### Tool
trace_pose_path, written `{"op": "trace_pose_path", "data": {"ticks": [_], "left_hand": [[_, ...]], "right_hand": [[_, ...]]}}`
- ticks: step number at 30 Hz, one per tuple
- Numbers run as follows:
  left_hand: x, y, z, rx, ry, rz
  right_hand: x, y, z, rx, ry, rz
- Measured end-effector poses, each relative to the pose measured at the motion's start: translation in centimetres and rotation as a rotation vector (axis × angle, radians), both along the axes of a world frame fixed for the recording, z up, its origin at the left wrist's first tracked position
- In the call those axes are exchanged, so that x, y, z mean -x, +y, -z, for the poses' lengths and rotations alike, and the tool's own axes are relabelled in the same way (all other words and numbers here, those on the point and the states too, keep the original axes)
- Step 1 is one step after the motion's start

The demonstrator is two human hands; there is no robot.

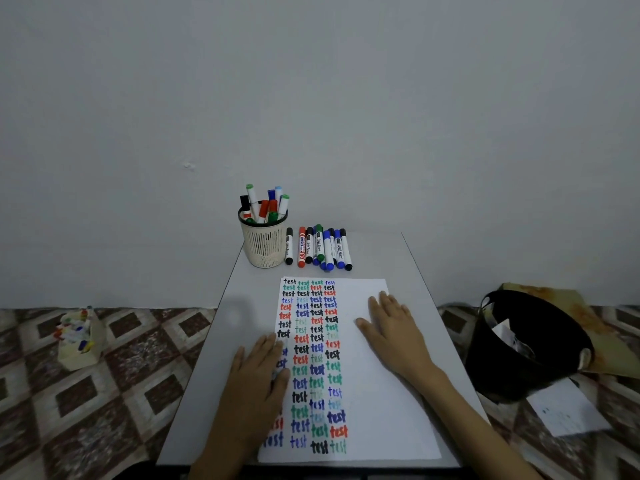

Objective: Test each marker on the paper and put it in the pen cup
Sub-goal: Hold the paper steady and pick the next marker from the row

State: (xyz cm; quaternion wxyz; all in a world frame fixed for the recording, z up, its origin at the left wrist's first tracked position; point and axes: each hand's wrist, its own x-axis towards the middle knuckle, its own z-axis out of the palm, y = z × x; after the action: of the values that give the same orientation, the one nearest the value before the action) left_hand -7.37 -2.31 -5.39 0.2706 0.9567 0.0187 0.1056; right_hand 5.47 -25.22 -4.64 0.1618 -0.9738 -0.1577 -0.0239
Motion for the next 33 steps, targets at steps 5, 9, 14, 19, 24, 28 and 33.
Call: {"op": "trace_pose_path", "data": {"ticks": [5,9,14,19,24,28,33], "left_hand": [[0.2,-0.1,0.2,0.017,-0.007,-0.006],[0.5,-0.2,0.4,-0.109,0.041,0.02],[0.6,-0.3,-0.1,-0.133,0.064,0.012],[0.5,-0.3,0.0,-0.113,0.074,0.007],[0.6,-0.4,-0.1,-0.13,0.072,0.011],[0.4,-0.3,-0.2,-0.049,0.043,0.008],[-0.1,-0.7,-1.7,0.191,-0.049,-0.011]], "right_hand": [[-2.1,1.7,-2.1,-0.095,-0.191,0.113],[-6.8,4.1,-3.9,-0.077,-0.12,0.005],[-10.2,6.1,-3.3,-0.015,-0.069,-0.008],[-10.8,5.6,-2.3,-0.196,-0.171,0.103],[-11.0,4.7,-1.4,-0.48,-0.215,0.25],[-9.2,3.4,-3.2,-0.991,-0.385,0.302],[-4.2,2.8,-6.9,-1.535,-0.311,0.233]]}}
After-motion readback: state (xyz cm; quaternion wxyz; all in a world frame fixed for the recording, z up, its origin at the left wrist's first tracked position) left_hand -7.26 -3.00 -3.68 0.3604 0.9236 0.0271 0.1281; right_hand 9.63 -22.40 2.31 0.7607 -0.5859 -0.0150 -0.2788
